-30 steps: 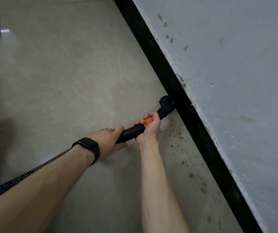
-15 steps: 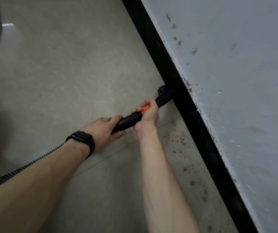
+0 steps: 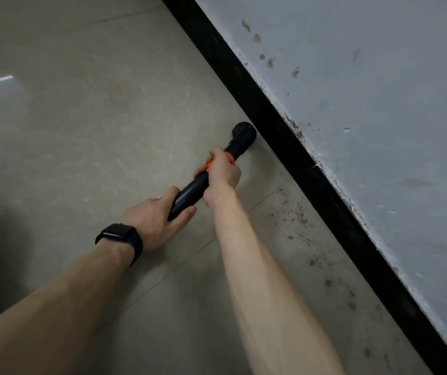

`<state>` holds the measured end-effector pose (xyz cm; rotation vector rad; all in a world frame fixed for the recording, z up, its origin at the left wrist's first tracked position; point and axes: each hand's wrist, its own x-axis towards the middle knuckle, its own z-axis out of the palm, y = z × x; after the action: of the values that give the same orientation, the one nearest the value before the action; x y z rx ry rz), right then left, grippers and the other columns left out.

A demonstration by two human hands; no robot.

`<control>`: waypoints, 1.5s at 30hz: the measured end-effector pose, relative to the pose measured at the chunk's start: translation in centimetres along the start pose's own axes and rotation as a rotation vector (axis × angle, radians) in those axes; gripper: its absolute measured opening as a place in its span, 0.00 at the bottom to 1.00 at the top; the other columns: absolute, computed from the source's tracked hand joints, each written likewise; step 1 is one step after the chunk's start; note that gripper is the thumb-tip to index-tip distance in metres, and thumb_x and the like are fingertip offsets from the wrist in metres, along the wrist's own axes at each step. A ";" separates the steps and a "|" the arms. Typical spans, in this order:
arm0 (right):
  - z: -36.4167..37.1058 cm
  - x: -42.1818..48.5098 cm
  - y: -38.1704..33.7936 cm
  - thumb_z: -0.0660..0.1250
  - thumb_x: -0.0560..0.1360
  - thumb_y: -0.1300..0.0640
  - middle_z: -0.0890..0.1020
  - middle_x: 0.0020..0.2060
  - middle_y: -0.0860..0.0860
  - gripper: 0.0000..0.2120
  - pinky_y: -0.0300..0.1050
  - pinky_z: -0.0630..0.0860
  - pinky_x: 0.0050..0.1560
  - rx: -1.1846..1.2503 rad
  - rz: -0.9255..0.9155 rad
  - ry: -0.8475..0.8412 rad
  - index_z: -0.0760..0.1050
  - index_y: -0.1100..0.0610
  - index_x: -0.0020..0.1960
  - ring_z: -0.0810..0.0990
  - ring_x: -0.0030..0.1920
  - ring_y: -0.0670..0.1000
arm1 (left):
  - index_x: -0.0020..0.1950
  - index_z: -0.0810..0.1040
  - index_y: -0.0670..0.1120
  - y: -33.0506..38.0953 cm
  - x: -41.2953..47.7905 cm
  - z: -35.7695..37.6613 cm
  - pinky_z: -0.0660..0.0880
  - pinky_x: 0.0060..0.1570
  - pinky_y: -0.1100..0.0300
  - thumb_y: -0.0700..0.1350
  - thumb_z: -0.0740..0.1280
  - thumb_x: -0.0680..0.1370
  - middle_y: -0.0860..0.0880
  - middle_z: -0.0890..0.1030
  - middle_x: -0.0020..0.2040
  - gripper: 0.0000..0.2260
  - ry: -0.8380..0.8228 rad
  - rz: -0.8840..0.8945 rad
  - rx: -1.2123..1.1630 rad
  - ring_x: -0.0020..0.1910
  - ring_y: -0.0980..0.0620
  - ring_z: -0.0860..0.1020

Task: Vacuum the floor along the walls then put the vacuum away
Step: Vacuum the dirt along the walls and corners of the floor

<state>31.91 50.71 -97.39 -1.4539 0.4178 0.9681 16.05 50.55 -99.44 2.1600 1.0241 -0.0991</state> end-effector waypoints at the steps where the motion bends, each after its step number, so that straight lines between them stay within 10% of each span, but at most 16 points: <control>1: -0.5 -0.7 0.8 0.68 0.76 0.64 0.73 0.25 0.48 0.04 0.40 0.71 0.26 0.021 0.003 0.014 0.73 0.59 0.44 0.68 0.21 0.48 | 0.50 0.63 0.57 -0.3 -0.8 0.0 0.68 0.28 0.58 0.69 0.54 0.76 0.55 0.76 0.33 0.16 -0.002 0.011 0.032 0.30 0.53 0.75; 17: -9.0 -11.0 11.5 0.68 0.71 0.63 0.73 0.27 0.50 0.04 0.44 0.74 0.28 0.471 0.112 0.270 0.73 0.58 0.41 0.71 0.25 0.51 | 0.53 0.68 0.59 -6.1 -9.7 0.8 0.69 0.32 0.58 0.74 0.46 0.70 0.55 0.78 0.38 0.25 -0.147 0.388 0.459 0.39 0.51 0.79; 45: -9.8 -7.6 7.4 0.68 0.70 0.61 0.71 0.28 0.49 0.07 0.43 0.71 0.29 0.412 0.069 0.206 0.71 0.57 0.45 0.69 0.24 0.50 | 0.58 0.65 0.61 -1.9 -7.5 2.2 0.72 0.33 0.58 0.74 0.47 0.72 0.56 0.77 0.39 0.25 -0.105 0.285 0.395 0.37 0.53 0.76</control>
<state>24.89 38.04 -97.59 -1.1702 0.7747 0.7336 10.12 45.09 -99.45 2.6044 0.6683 -0.2971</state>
